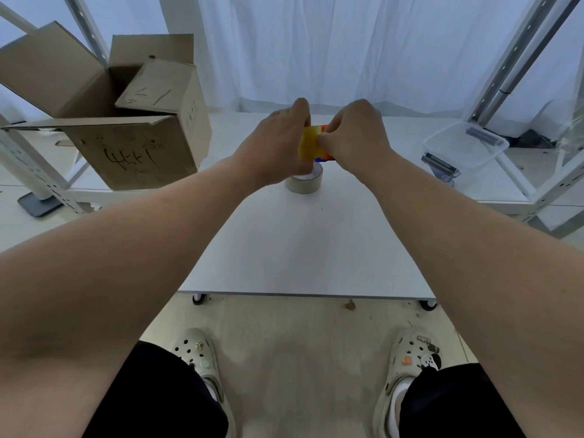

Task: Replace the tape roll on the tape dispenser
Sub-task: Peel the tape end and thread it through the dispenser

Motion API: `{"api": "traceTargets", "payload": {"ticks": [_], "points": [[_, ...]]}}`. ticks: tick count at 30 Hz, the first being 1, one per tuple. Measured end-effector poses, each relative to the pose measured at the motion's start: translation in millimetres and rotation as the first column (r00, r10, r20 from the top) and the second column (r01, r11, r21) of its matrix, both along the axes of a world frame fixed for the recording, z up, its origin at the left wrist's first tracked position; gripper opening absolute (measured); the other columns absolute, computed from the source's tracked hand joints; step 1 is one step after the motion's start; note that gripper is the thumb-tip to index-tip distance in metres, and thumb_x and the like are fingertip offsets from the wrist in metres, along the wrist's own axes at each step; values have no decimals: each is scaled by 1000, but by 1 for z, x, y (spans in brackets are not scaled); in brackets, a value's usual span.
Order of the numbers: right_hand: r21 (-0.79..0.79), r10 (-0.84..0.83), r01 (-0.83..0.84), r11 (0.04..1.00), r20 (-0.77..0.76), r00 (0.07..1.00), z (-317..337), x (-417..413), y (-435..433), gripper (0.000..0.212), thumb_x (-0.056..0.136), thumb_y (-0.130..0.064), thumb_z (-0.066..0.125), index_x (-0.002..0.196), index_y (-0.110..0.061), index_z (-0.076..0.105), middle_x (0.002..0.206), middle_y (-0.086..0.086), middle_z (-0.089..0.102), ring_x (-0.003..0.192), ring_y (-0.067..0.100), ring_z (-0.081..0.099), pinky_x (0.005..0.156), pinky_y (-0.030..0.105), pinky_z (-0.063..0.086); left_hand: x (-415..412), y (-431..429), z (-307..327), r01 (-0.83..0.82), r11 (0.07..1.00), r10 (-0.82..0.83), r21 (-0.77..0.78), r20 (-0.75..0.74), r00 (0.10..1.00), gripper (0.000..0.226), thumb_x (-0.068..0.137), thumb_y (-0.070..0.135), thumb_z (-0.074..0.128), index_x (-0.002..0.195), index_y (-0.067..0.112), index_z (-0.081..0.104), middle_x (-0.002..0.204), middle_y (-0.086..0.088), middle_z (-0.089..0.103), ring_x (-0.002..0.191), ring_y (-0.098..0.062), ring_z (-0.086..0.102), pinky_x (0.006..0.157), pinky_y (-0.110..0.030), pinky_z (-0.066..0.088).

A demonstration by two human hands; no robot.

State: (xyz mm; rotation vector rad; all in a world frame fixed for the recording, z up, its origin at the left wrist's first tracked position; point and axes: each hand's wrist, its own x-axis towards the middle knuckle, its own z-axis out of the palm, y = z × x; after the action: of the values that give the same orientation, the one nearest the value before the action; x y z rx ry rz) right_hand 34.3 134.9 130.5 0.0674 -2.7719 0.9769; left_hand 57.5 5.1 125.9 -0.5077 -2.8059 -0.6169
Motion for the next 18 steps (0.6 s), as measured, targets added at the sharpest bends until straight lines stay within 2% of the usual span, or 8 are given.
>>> {"api": "traceTargets", "payload": {"ticks": [2, 4, 6, 9, 12, 15, 18], "points": [[40, 11, -11, 999, 15, 1000, 2, 3, 2, 23, 76, -18, 65, 93, -2, 69, 81, 12, 63, 72, 27, 62, 68, 33, 53, 1, -1, 0, 23, 1000, -23, -11, 2, 1000, 57, 67, 26, 78, 108, 8, 42, 96, -3, 49, 87, -22, 46, 67, -30, 34], [-4, 77, -76, 997, 44, 996, 3, 6, 7, 21, 75, -14, 64, 87, 4, 67, 84, 20, 67, 74, 33, 67, 74, 41, 59, 2, -3, -1, 38, 999, -38, -4, 8, 999, 59, 67, 28, 79, 109, 9, 42, 97, -2, 50, 87, -21, 46, 66, -29, 35], [-172, 155, -141, 975, 72, 985, 4, 11, 14, 15, 79, -10, 62, 83, 4, 64, 89, 25, 68, 76, 34, 71, 72, 43, 61, 2, -5, 0, 44, 999, -45, 32, 11, 999, 61, 67, 29, 80, 110, 11, 41, 100, -3, 52, 86, -19, 48, 63, -28, 40], [-419, 158, -106, 902, 91, 983, 6, 15, 21, 11, 87, -13, 60, 89, -2, 65, 84, 15, 68, 72, 24, 71, 65, 30, 62, 2, -5, 2, 34, 995, -34, 93, 4, 999, 61, 67, 28, 81, 109, 14, 39, 102, -3, 52, 86, -18, 51, 60, -22, 44], [-459, 134, -74, 885, 99, 986, 6, 15, 18, 23, 86, -26, 67, 95, -5, 68, 87, 11, 70, 75, 21, 71, 65, 31, 61, 0, -3, 4, 20, 998, -19, 61, -13, 1000, 60, 67, 23, 79, 111, 11, 41, 101, -5, 53, 88, -21, 50, 57, -22, 40], [-508, 73, 6, 861, 135, 988, 6, 15, 12, 24, 82, -22, 73, 95, -3, 69, 90, 15, 72, 80, 25, 72, 69, 35, 62, 1, 0, 4, 22, 999, -24, -29, -49, 999, 57, 67, 22, 78, 109, 7, 43, 102, -11, 56, 88, -22, 46, 64, -29, 35], [-527, 32, 61, 848, 165, 986, 9, 15, 10, 21, 80, -17, 75, 92, -3, 68, 90, 15, 72, 78, 25, 73, 69, 35, 62, 2, 2, 5, 32, 996, -38, -83, -75, 996, 56, 68, 22, 77, 109, 5, 43, 103, -14, 57, 86, -21, 44, 67, -30, 35]]}}
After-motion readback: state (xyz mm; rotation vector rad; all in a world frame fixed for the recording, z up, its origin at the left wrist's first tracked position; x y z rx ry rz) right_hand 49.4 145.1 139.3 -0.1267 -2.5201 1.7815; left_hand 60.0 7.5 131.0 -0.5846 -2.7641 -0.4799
